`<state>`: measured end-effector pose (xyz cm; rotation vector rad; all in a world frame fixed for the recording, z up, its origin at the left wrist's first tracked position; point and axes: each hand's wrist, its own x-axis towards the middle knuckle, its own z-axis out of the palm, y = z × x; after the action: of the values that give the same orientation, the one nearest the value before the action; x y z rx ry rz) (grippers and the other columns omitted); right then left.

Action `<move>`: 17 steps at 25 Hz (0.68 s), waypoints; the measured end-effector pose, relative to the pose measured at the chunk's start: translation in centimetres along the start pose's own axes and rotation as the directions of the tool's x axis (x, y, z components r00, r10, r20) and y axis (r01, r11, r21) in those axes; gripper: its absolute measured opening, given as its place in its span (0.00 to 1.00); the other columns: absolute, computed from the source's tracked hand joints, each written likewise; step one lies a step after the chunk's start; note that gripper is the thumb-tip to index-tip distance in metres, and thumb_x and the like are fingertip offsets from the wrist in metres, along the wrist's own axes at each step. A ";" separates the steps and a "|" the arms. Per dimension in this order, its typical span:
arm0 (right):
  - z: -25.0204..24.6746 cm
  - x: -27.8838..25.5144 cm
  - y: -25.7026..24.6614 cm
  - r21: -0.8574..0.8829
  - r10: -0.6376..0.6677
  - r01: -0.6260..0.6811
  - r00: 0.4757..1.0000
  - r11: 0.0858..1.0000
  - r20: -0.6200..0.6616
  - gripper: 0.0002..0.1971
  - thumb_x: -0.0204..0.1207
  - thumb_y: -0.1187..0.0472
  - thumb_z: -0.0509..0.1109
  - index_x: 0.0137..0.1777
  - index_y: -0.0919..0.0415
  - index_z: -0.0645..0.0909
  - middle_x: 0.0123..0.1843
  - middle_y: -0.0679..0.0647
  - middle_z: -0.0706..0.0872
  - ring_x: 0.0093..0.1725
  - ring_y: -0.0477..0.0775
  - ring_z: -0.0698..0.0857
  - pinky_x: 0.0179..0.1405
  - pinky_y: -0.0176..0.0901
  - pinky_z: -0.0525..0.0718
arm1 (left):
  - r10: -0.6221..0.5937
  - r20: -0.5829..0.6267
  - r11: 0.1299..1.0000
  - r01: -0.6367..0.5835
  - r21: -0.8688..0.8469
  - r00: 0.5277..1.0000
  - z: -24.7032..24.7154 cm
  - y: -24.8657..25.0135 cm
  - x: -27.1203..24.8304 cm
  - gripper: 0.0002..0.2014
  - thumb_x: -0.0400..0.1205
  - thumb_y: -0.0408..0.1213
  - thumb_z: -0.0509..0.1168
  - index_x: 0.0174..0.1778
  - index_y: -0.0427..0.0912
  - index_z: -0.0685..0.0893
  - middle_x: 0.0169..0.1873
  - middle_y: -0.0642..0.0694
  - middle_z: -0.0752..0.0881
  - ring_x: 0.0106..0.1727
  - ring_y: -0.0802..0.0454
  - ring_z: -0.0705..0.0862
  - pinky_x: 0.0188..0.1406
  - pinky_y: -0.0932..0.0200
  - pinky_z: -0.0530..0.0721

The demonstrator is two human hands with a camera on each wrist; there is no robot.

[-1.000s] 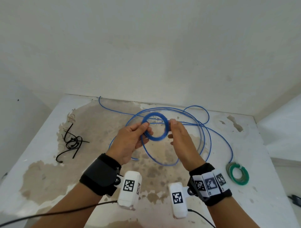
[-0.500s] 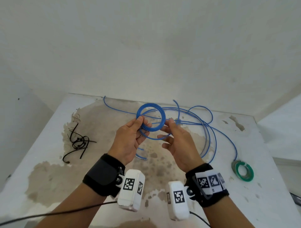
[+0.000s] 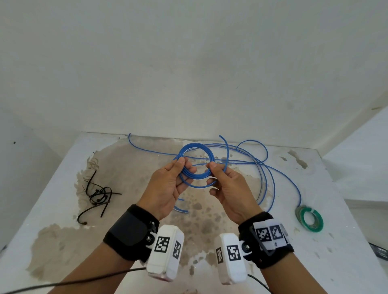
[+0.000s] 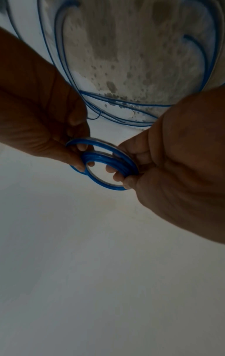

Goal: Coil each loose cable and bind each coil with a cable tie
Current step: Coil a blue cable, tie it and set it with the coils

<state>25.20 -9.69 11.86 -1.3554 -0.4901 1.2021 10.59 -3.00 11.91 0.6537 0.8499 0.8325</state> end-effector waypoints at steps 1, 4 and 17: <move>0.1 0.0 0.0 0.025 0.001 -0.001 1.000 1.000 -0.007 0.15 0.84 0.50 0.70 0.58 0.61 0.89 0.45 0.51 0.90 0.37 0.46 0.86 0.34 0.40 0.81 | 0.013 -0.010 1.000 -0.013 -0.012 1.000 0.2 0.1 0.2 0.10 0.89 0.40 0.62 0.50 0.42 0.87 0.41 0.49 0.90 0.47 0.56 0.91 0.50 0.61 0.89; -0.1 -0.1 -0.4 0.138 0.028 -0.028 1.000 0.990 0.003 0.23 0.89 0.43 0.57 0.59 0.59 0.87 0.51 0.53 0.94 0.44 0.52 0.91 0.40 0.47 0.85 | 0.047 -0.050 0.996 -0.050 -0.068 0.998 0.8 0.9 1.0 0.10 0.90 0.40 0.60 0.49 0.43 0.85 0.37 0.51 0.90 0.45 0.58 0.90 0.49 0.62 0.88; -3.0 1.8 -0.4 0.050 -0.113 0.113 0.993 0.992 -0.017 0.18 0.93 0.54 0.51 0.57 0.61 0.81 0.33 0.50 0.83 0.40 0.59 0.89 0.33 0.44 0.76 | -0.045 0.001 0.994 0.045 0.097 0.999 0.2 1.2 2.9 0.09 0.89 0.38 0.61 0.51 0.41 0.86 0.40 0.49 0.92 0.46 0.55 0.92 0.54 0.58 0.88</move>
<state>28.56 -9.49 10.94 -1.2754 -0.5158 1.1042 11.44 0.04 11.81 0.7185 0.9028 0.7530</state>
